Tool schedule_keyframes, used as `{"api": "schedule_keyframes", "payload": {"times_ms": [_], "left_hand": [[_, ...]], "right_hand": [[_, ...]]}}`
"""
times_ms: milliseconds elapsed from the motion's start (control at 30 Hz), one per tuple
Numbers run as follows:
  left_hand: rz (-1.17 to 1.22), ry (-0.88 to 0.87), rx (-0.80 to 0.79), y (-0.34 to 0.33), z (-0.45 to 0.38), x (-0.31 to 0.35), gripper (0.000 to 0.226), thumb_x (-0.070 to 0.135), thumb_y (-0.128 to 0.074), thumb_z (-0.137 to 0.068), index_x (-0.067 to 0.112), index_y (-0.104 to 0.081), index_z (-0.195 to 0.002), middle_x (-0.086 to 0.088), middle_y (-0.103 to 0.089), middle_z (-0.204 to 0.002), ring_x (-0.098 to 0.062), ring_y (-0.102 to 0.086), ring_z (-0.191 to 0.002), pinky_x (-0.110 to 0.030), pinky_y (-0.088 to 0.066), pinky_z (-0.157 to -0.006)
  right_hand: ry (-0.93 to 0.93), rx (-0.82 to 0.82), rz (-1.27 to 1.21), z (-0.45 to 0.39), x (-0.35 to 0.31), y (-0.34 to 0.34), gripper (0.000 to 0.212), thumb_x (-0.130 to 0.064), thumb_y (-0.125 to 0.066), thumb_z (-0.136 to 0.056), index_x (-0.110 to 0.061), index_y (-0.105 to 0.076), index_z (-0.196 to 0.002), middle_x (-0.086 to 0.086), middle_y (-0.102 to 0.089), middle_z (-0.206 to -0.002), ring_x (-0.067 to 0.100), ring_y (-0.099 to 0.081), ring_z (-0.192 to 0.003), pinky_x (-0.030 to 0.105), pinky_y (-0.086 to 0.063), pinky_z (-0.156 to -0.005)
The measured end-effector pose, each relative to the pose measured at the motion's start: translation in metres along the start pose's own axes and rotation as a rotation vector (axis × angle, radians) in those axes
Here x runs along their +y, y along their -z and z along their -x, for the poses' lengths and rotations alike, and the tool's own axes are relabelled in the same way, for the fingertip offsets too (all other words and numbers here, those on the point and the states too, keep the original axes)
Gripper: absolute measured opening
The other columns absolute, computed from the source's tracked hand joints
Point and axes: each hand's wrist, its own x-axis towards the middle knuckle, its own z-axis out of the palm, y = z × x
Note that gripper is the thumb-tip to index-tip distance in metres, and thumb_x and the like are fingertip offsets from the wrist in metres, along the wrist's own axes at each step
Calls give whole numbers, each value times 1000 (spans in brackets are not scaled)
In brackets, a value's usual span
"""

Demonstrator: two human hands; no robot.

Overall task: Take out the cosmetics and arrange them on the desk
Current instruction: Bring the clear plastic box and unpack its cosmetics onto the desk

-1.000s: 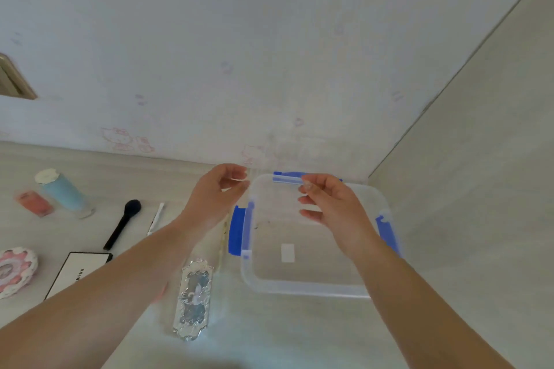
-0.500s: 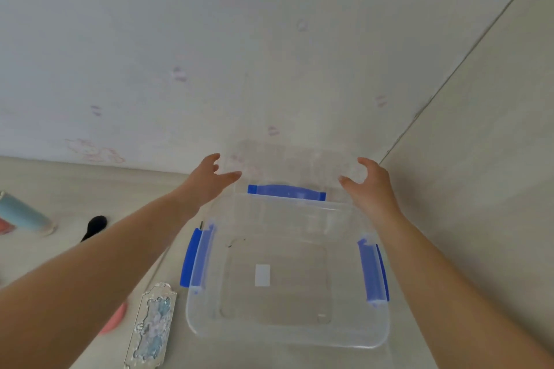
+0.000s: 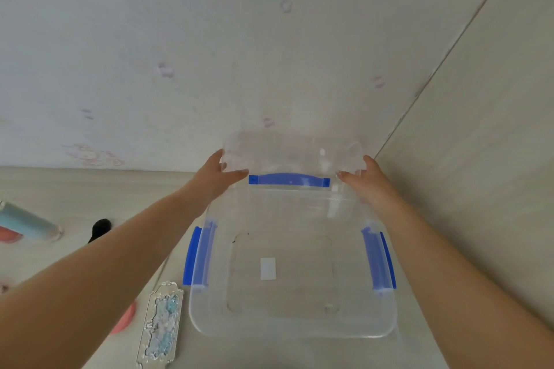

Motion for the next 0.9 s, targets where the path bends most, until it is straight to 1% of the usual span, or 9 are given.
{"api": "schedule_keyframes", "payload": {"times_ms": [133,267,367,500,633,667,733,800,900], "left_hand": [[24,-130,23,2,19,7,74,23,-66,-86,33,-23,-146,0,-35,-149,-13,-41,-125,-30,-36,-95],[17,-224,64,10,42,9,79,25,-68,-84,37,-20,-146,2,-34,-150,-12,-37,-131,-28,-31,-94],[66,-262,77,17,62,7,82,27,-71,-82,36,-21,-146,3,-33,-151,-12,-39,-132,-29,-34,-97],[68,-319,113,24,92,-3,81,34,-72,-79,34,-24,-144,5,-36,-148,-9,-38,-131,-28,-35,-95],[102,-378,116,24,112,-14,74,30,-72,-80,29,-28,-139,10,-42,-138,-4,-37,-130,-16,-41,-77],[113,-390,117,24,117,-19,73,30,-72,-80,28,-28,-138,12,-42,-136,-4,-36,-132,-17,-41,-81],[107,-412,108,24,124,-32,77,34,-75,-76,26,-28,-136,11,-41,-140,-6,-35,-134,-24,-34,-98],[89,-414,90,22,134,-46,85,49,-77,-64,29,-30,-131,10,-43,-140,-5,-38,-132,-24,-32,-101],[33,-412,89,19,149,-65,85,54,-73,-54,34,-31,-125,16,-46,-133,-2,-44,-127,-28,-39,-101]], "right_hand": [[96,98,-67,14,-9,4,85,-43,-61,-85,-27,-8,-150,2,-31,-153,21,-39,-134,39,-35,-109],[221,173,-97,44,-15,8,83,-46,-63,-83,-29,-15,-148,-3,-31,-152,15,-38,-135,42,-39,-107],[284,185,-152,71,-17,12,84,-47,-65,-81,-33,-15,-147,-2,-32,-152,13,-36,-136,36,-38,-107],[346,171,-164,110,-12,13,86,-45,-64,-82,-41,-8,-147,-4,-31,-152,11,-36,-136,25,-35,-87],[366,137,-271,132,2,14,69,-42,-66,-81,-38,-29,-139,-6,-35,-149,6,-34,-136,19,-39,-77],[367,129,-314,137,7,14,61,-42,-69,-79,-40,-36,-131,-5,-39,-147,7,-38,-134,18,-39,-76],[358,142,-348,145,17,13,47,-47,-71,-72,-44,-42,-109,-1,-48,-139,13,-47,-127,17,-41,-72],[343,185,-327,153,30,12,42,-49,-65,-71,-37,-43,-105,0,-50,-135,17,-49,-123,20,-43,-75],[330,188,-316,167,52,8,44,-58,-59,-64,-34,-47,-98,-16,-46,-133,7,-44,-125,42,-45,-98]]}}
